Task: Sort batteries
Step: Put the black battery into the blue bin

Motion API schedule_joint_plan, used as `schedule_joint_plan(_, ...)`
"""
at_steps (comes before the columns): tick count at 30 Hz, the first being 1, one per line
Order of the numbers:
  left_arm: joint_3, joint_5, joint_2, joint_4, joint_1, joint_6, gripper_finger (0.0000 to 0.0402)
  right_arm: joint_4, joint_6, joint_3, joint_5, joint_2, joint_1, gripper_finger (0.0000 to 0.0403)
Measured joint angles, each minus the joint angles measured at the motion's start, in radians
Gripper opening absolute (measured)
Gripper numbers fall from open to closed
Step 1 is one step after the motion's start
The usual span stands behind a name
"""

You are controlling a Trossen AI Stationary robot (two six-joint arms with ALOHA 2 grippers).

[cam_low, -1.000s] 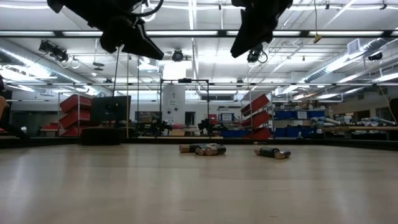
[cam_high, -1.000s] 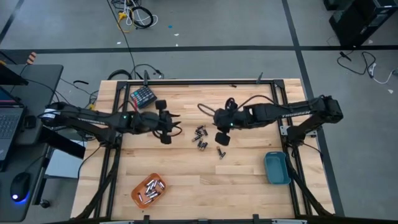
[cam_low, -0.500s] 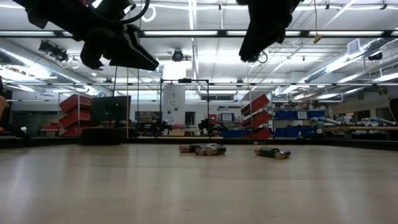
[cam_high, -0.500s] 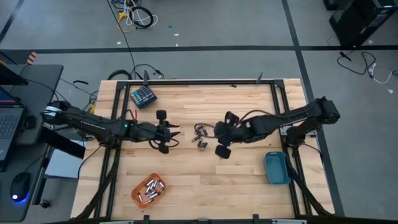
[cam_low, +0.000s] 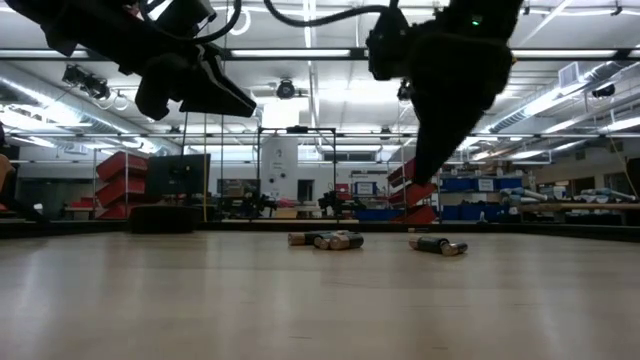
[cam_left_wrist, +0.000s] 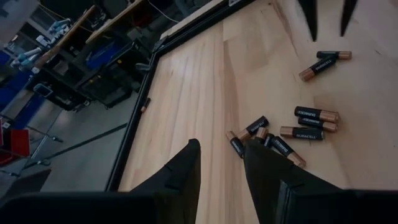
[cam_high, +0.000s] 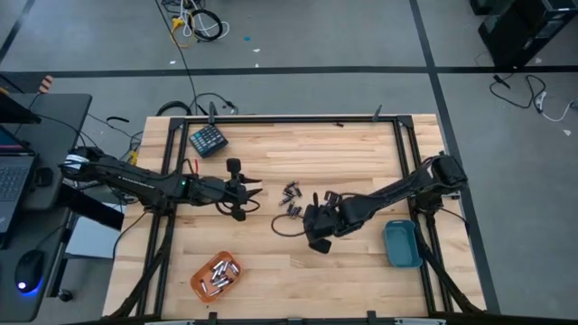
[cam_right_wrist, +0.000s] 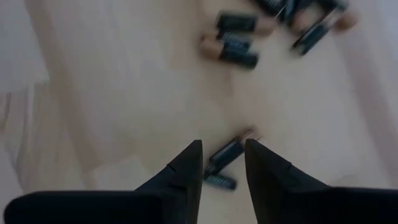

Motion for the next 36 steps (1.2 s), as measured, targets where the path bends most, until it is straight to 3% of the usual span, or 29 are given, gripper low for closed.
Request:
schedule_joint_plan(13,0.000,0.000,0.000,-0.003,0.000,-0.004,0.0119,-0.070,0.275,-0.002,0.035,0.026,-0.044,0.0163)
schedule_joint_plan(36,0.000,-0.012,0.000,-0.022,0.001,-0.008,0.0119,0.002,0.432,-0.002,-0.092,0.121,-0.112,0.0163)
